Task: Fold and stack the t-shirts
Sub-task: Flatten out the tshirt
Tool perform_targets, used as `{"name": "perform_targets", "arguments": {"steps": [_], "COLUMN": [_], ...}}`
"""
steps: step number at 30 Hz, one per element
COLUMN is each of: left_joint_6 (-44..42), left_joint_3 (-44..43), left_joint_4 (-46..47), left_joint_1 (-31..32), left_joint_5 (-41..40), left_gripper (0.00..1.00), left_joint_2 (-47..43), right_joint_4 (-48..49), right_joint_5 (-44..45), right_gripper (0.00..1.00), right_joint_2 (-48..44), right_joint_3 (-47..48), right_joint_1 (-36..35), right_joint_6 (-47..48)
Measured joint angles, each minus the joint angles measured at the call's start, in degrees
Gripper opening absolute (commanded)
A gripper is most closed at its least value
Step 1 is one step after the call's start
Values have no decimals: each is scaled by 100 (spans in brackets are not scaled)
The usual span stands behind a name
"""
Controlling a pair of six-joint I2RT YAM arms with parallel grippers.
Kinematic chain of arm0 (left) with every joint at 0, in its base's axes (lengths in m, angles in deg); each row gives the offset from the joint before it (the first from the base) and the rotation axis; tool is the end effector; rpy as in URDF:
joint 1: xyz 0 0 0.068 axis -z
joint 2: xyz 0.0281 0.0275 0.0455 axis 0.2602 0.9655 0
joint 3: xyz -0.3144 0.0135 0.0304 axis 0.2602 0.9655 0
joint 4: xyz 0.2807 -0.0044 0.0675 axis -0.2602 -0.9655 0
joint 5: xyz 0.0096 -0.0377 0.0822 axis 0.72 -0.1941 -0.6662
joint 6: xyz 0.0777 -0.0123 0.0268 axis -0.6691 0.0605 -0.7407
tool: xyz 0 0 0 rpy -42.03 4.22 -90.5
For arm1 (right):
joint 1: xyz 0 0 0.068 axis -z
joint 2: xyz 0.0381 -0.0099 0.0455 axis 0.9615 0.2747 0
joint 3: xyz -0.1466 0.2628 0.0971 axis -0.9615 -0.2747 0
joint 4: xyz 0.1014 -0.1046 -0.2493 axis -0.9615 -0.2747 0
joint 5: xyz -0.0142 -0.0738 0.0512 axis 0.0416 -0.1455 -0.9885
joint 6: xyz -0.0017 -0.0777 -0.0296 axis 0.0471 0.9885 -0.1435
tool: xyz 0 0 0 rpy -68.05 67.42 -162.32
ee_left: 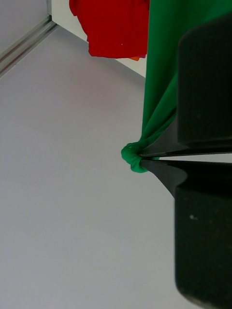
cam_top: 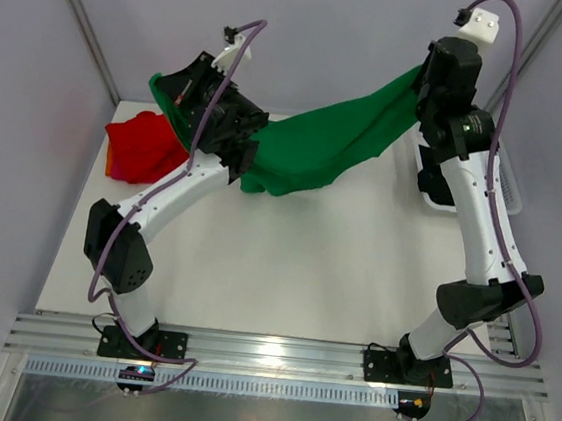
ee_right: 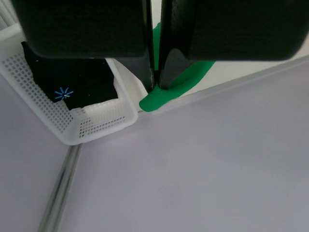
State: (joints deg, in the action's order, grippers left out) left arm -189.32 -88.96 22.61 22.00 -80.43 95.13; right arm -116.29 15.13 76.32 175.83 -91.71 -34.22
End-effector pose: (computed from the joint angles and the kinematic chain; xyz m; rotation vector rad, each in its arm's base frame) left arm 0.3539 -0.1766 0.5248 -0.0488 1.6957 1.3608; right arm 0.3961 0.0839 0.5700 0.3235 1.6587 -0.1356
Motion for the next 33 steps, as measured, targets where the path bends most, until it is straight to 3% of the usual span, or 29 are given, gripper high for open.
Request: {"name": "perform_targets", "arguments": {"steps": [9,19,33], "left_joint_6": [55,170,455], "left_joint_3": [-74,-1137,-920], "left_joint_4": [0,2,9], "left_joint_1": [-240,-223,94], "left_joint_5": [-4,-15,-15], "left_gripper": [0,0,0], "left_joint_2": [-90,-369,-774], "right_joint_4": [-297,-422,-1390], "right_joint_5": [485,361,-247], "right_gripper": [3,3,3], "right_joint_2": [-323,-1648,-2393], "right_joint_3": [977,1357,1530], "right_joint_1": [334,315,315], "right_joint_6": [286,262,-509]}}
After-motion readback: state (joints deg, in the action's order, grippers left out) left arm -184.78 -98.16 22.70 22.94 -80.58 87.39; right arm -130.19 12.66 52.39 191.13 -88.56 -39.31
